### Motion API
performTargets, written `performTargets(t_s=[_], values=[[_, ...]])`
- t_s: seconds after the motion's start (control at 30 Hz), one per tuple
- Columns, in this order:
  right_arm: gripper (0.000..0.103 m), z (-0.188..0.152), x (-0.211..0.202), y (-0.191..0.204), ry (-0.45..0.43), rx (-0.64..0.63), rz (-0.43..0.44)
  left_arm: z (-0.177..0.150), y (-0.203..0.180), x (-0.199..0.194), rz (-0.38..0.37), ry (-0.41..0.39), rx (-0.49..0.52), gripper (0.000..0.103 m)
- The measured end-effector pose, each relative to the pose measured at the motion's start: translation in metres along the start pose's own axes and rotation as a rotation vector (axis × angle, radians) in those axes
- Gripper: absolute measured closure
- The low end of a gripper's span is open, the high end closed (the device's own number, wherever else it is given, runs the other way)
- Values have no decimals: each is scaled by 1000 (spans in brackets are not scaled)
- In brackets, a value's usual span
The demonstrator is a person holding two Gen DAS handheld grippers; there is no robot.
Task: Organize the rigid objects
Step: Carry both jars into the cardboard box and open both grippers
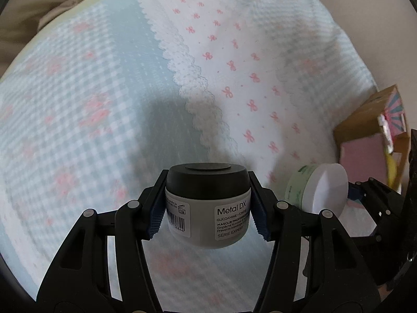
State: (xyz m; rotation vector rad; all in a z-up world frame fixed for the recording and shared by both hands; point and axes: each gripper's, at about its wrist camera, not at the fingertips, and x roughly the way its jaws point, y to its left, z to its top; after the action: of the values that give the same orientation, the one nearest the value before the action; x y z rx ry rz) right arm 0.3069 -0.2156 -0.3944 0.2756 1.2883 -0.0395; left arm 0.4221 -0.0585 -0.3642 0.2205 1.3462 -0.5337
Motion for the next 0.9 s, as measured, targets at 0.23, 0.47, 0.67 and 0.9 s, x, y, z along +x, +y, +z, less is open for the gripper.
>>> performTargets(t_s=[0.23, 0.47, 0.67, 0.9], values=[[34, -29, -56, 7, -40, 2, 16, -49, -36, -66, -3, -42, 12, 50], [34, -70, -124, -8, -53, 80, 50, -86, -80, -126, -67, -78, 14, 50], [34, -103, -185, -48, -61, 148, 46, -104, -124, -156, -119, -100, 20, 50], [34, -119, -243, -115, -105, 189, 2, -104, -178, -178, -151, -132, -14, 50]])
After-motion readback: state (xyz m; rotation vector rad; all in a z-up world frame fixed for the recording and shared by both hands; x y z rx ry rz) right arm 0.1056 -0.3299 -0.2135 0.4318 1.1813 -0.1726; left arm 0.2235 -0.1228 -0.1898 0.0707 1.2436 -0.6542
